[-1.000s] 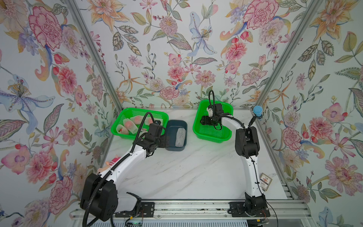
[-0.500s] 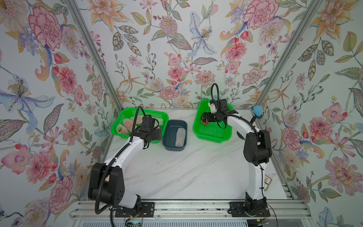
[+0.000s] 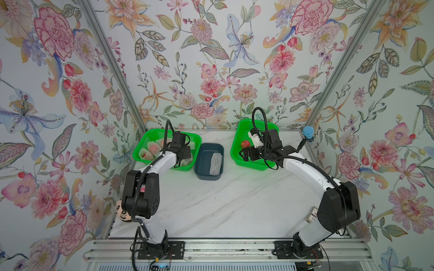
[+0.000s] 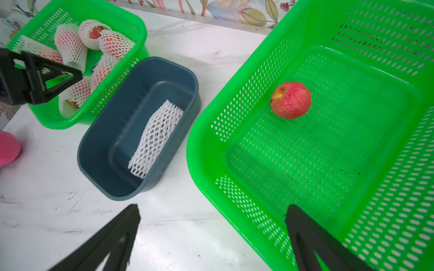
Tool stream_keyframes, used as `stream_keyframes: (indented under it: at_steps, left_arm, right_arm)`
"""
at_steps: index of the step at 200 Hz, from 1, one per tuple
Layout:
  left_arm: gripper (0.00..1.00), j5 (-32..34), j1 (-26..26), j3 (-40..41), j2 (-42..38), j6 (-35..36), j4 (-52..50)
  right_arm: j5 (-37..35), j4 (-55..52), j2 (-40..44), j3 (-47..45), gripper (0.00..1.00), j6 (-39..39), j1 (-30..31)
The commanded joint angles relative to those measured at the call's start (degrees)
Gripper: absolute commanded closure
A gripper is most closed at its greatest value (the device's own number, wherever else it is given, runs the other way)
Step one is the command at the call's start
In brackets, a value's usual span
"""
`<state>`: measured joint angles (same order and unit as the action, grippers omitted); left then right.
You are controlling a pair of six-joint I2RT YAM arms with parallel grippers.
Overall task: Remove foam nets from apples
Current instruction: Pick up the apple from the basket.
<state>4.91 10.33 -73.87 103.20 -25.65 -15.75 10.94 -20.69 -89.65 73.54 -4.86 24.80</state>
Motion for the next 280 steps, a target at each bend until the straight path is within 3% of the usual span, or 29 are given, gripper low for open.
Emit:
stream_keyframes:
  at_steps: [1,44,96,155,209,280]
  left_arm:
    - [0.35,0.01,-0.75,-3.21,3.21,-1.41,2.46]
    - [0.46,0.09,-0.75,-5.7,7.81,-3.24,3.12]
    - [0.61,0.49,-0.73,-6.56,10.71,-4.23,3.9]
    - [0.99,1.07,-0.73,-5.64,9.51,-4.32,4.59]
    - [1.0,0.89,-0.75,-3.76,4.87,-3.41,5.0]
    - [1.0,0.06,-0.75,-2.34,-2.62,-1.61,2.34]
  right_arm:
    - [-1.44,0.92,6.13,-4.25,0.01,0.79,0.55]
    - [-1.71,0.89,15.18,-10.73,0.01,0.08,0.69]
    - [-1.78,0.47,17.88,-13.32,0.01,0.54,0.69]
    - [-0.45,0.9,17.23,-13.15,0.01,0.53,0.71]
    - [8.54,4.19,18.25,-13.86,0.01,3.84,3.59]
    - [9.54,4.95,16.5,-13.07,0.01,4.43,7.45]
